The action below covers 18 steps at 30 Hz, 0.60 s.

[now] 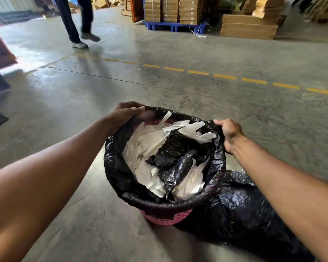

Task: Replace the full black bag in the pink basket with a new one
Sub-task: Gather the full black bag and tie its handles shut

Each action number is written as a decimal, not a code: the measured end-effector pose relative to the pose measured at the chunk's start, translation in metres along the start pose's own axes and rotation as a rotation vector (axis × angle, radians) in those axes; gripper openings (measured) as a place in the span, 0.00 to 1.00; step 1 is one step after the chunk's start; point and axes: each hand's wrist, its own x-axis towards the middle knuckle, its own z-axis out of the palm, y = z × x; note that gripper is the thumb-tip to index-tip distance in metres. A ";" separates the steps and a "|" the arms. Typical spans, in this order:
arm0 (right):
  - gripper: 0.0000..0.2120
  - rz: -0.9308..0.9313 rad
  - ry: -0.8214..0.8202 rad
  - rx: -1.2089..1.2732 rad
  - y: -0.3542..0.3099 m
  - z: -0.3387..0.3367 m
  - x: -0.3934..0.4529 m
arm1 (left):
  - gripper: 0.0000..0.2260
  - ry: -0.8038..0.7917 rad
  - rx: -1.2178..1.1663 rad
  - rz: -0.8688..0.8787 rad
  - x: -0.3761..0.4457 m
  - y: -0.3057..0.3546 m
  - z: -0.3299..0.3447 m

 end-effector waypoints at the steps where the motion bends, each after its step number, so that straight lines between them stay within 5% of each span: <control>1: 0.09 -0.055 0.025 0.069 0.004 -0.001 0.001 | 0.10 0.007 0.009 0.011 0.001 -0.003 -0.002; 8: 0.05 -0.170 0.203 0.405 -0.005 -0.007 -0.009 | 0.06 0.022 0.462 0.103 -0.001 0.001 0.006; 14: 0.14 -0.186 -0.121 -0.129 -0.012 -0.039 -0.019 | 0.09 0.083 0.081 0.130 -0.023 0.010 -0.028; 18: 0.04 -0.051 -0.340 -0.471 -0.019 -0.069 -0.038 | 0.18 -0.109 0.416 0.035 -0.053 0.002 -0.060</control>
